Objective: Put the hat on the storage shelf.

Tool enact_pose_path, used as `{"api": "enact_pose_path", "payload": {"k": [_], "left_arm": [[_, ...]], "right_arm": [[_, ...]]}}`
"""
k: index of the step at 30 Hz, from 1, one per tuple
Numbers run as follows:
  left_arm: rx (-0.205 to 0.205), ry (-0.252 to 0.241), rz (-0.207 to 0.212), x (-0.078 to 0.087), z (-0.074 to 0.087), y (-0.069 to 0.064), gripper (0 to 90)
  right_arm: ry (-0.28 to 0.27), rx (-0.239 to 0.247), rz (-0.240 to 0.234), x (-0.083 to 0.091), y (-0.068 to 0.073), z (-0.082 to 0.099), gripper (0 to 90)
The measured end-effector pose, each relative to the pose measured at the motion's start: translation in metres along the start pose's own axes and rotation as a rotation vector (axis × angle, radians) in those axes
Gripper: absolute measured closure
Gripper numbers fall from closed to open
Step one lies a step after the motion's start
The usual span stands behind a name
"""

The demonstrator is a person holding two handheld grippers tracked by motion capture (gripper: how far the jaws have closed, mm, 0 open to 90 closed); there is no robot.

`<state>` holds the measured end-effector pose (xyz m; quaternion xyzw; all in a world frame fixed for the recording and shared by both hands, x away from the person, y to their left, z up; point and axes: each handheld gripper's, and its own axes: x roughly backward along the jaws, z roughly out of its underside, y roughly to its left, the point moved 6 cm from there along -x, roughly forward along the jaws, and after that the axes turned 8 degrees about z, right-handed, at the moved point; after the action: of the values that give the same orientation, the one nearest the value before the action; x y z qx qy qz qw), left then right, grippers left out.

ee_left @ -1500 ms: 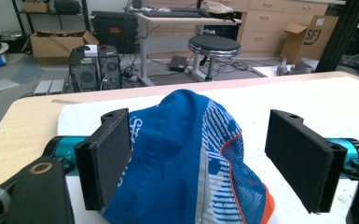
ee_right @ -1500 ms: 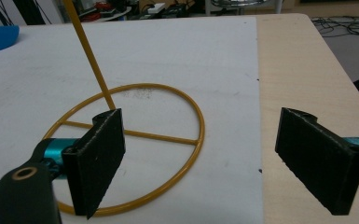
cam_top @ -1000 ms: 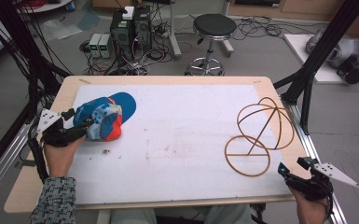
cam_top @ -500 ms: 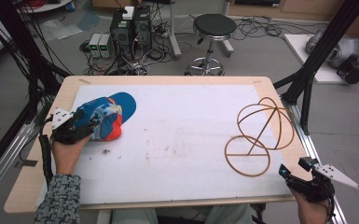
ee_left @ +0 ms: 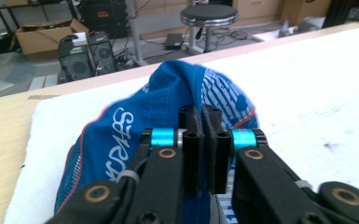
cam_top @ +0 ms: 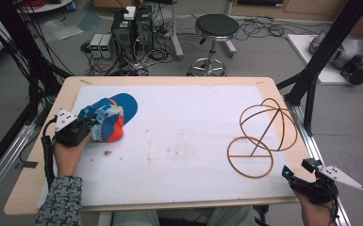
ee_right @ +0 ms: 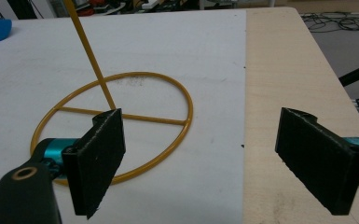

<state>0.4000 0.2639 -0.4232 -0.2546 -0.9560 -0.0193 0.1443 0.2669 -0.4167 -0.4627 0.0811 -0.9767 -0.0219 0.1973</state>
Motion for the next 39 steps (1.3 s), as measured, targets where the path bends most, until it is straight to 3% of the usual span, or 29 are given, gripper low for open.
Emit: {"api": "enact_pose_path", "payload": {"k": [4,9,17,25,32,39], "left_arm": [[0.048,-0.012,0.046,-0.002,-0.010,-0.006,88.5],[0.075,-0.034,0.077,-0.005,-0.024,-0.012,88.7],[0.114,-0.051,0.110,-0.012,-0.066,-0.023,88.7],[0.085,-0.083,0.138,-0.015,-0.111,-0.037,88.7],[0.072,-0.127,0.187,-0.020,-0.154,-0.059,88.7],[0.029,-0.149,0.236,-0.033,-0.188,-0.082,88.7]], "right_arm": [[0.000,-0.007,0.001,0.000,-0.001,0.000,14.9],[-0.002,-0.006,-0.002,0.000,-0.002,0.000,14.9],[-0.008,-0.019,-0.018,-0.003,0.000,-0.002,14.9],[-0.021,-0.032,-0.025,-0.003,-0.001,-0.004,14.9],[-0.025,-0.056,-0.038,-0.004,0.000,-0.004,14.9],[-0.043,-0.049,-0.035,-0.003,-0.002,-0.006,14.9]]}}
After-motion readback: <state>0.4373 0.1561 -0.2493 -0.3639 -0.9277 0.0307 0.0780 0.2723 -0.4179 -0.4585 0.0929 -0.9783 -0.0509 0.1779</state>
